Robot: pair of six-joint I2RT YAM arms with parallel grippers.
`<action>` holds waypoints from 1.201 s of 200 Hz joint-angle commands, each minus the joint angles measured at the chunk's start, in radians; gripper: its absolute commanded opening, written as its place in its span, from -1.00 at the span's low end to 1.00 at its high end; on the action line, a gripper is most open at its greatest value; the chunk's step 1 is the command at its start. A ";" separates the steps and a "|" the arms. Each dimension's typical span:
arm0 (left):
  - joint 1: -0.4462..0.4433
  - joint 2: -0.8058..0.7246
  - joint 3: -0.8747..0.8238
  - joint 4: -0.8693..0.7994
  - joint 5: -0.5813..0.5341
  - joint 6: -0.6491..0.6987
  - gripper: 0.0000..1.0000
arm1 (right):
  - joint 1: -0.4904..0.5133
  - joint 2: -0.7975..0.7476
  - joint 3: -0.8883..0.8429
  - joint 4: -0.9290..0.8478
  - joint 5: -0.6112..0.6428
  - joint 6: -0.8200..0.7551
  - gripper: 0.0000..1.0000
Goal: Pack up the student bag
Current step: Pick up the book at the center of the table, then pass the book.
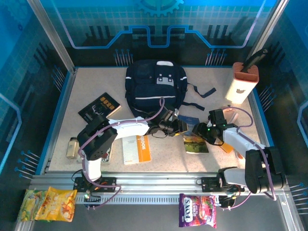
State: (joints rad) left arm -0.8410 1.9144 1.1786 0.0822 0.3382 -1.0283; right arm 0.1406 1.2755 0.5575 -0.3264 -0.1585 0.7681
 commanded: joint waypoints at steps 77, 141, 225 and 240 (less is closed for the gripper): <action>-0.002 0.007 0.100 -0.056 -0.003 0.078 -0.87 | -0.036 -0.090 -0.041 0.086 -0.105 -0.022 0.27; 0.116 -0.242 0.026 -0.061 -0.048 0.356 -1.00 | -0.077 -0.274 -0.102 0.439 -0.287 0.083 0.60; 0.362 -0.514 -0.151 0.167 0.011 0.508 -1.00 | 0.024 -0.055 -0.095 1.087 -0.419 0.432 0.89; 0.392 -0.515 -0.155 0.233 0.041 0.497 -1.00 | 0.064 0.034 -0.083 1.250 -0.420 0.518 0.92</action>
State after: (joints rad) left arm -0.4843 1.4395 1.0351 0.1345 0.3130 -0.5793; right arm 0.1482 1.2118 0.4625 0.5938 -0.5400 1.1206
